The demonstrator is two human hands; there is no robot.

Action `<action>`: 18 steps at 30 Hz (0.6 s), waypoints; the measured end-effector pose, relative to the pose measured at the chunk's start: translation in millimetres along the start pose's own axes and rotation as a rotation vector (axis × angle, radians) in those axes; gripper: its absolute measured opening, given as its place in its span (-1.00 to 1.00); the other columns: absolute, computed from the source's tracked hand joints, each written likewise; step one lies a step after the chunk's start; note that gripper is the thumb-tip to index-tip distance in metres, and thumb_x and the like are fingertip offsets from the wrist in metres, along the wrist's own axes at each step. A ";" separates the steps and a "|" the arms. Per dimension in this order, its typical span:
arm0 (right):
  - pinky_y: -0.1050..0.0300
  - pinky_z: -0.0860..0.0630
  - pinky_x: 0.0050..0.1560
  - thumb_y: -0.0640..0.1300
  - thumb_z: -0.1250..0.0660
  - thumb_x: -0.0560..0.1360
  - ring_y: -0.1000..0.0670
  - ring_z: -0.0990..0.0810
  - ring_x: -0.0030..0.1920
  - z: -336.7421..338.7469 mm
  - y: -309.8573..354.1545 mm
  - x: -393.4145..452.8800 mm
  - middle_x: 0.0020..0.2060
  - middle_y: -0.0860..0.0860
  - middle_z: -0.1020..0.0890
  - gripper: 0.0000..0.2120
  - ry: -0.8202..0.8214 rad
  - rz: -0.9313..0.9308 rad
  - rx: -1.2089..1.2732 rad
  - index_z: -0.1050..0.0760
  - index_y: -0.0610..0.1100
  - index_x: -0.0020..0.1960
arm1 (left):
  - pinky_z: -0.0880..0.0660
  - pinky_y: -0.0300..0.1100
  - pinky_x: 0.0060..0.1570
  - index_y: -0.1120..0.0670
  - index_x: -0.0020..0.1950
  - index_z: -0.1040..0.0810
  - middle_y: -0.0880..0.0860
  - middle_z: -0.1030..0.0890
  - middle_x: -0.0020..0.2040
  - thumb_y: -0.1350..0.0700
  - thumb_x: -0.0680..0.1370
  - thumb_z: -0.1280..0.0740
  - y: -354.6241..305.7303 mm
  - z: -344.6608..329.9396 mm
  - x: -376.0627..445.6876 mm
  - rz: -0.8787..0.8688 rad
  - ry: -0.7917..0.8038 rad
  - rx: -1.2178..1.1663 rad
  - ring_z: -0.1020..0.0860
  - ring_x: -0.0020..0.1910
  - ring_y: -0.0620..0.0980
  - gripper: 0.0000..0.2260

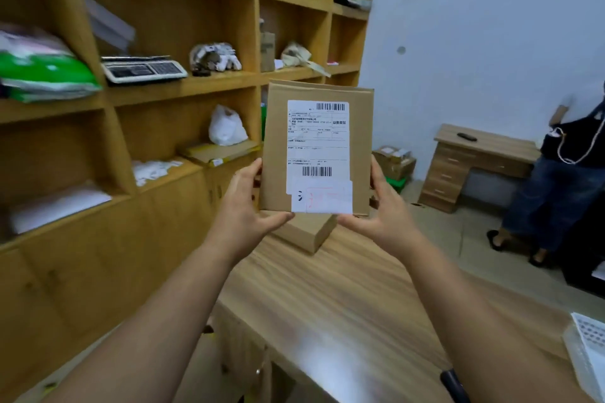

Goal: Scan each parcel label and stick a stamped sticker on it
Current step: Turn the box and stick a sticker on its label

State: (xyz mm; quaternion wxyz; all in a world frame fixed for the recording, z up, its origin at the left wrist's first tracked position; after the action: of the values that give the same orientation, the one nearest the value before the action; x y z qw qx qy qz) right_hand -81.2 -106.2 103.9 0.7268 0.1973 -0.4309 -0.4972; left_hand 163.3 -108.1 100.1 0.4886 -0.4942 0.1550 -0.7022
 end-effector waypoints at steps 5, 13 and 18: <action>0.25 -0.37 0.36 0.16 -0.54 0.33 0.24 -0.34 0.35 -128.2 98.7 -2.1 0.44 0.25 -0.32 0.10 0.141 0.070 0.032 0.17 0.27 0.57 | -0.35 -0.34 0.19 -0.08 0.57 -0.12 -0.20 -0.31 0.31 -0.02 0.34 -0.60 39.4 154.7 -68.4 0.107 -0.122 0.141 -0.35 0.17 -0.29 -0.07; 0.06 -0.35 0.41 0.06 -0.56 0.38 0.22 -0.32 0.41 -367.7 264.8 -28.9 0.43 0.31 -0.34 0.02 0.467 0.273 0.204 0.09 0.32 0.55 | -0.26 -0.24 0.31 -0.12 0.58 -0.03 -0.13 -0.24 0.48 -0.07 0.37 -0.57 118.2 384.0 -218.3 0.418 -0.384 0.408 -0.24 0.24 -0.32 -0.05; 0.11 -0.28 0.43 -0.02 -0.56 0.39 0.23 -0.26 0.44 -516.9 376.0 -69.8 0.46 0.30 -0.30 0.05 0.756 0.424 0.285 0.14 0.33 0.54 | -0.24 -0.27 0.28 -0.14 0.58 -0.03 -0.11 -0.21 0.51 -0.07 0.39 -0.55 148.7 511.5 -334.6 0.606 -0.608 0.537 -0.18 0.25 -0.36 -0.07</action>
State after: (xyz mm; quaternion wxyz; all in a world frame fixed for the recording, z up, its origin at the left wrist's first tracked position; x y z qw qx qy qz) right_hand 542.4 43.6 58.0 0.8844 0.3705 -0.2304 -0.1661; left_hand 686.5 237.9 51.4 0.8033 -0.4661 -0.0437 -0.3681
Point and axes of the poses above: each hand's wrist, its own x-axis towards the middle knuckle, its own z-axis out of the back of the hand, y = z × x, the point moved 9 cm from there along x, towards the middle knuckle
